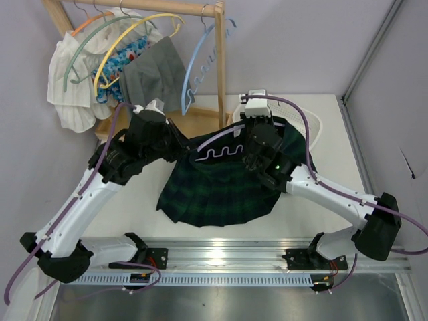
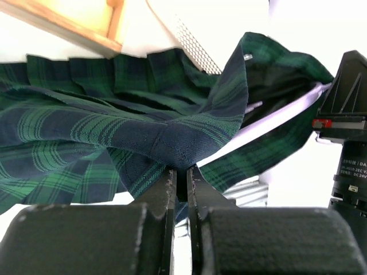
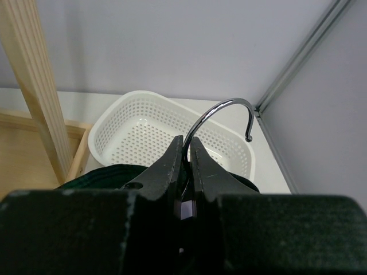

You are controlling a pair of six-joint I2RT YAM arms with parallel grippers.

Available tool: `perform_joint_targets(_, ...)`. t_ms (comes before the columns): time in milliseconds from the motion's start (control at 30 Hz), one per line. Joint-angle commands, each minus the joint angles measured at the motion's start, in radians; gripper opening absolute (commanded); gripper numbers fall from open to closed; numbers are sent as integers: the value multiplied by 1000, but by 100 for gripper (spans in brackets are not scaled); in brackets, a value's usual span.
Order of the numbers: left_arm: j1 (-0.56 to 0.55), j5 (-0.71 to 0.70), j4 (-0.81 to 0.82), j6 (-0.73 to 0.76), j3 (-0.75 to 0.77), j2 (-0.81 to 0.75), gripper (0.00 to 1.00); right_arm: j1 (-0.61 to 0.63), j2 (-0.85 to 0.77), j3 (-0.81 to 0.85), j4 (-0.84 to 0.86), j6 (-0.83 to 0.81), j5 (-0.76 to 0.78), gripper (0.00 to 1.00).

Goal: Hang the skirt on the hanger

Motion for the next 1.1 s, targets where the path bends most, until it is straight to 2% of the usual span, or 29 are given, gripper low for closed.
perform_joint_targets(0,-21,-85,77,-4,30,3,0,-25,17,72,-59,21,34,0)
perform_joint_targets(200,-92,-198,32,22,99,7,0,-91,105,135,-120,9,44,0)
perform_joint_targets(367,-156,-201,58,10,67,24,0,-105,163,222,-170,7,62,0)
perform_joint_targets(533,-222,-275,105,13,17,73,0,-64,185,305,-238,49,73,0)
perform_joint_targets(667,-222,-319,177,-7,-41,84,0,-9,133,325,-362,150,39,0)
perform_joint_targets(867,-209,-408,218,-30,-37,118,0,36,-13,291,-526,343,-16,0)
perform_joint_targets(1067,-178,-442,256,-19,-16,133,0,43,-163,146,-510,449,-157,0)
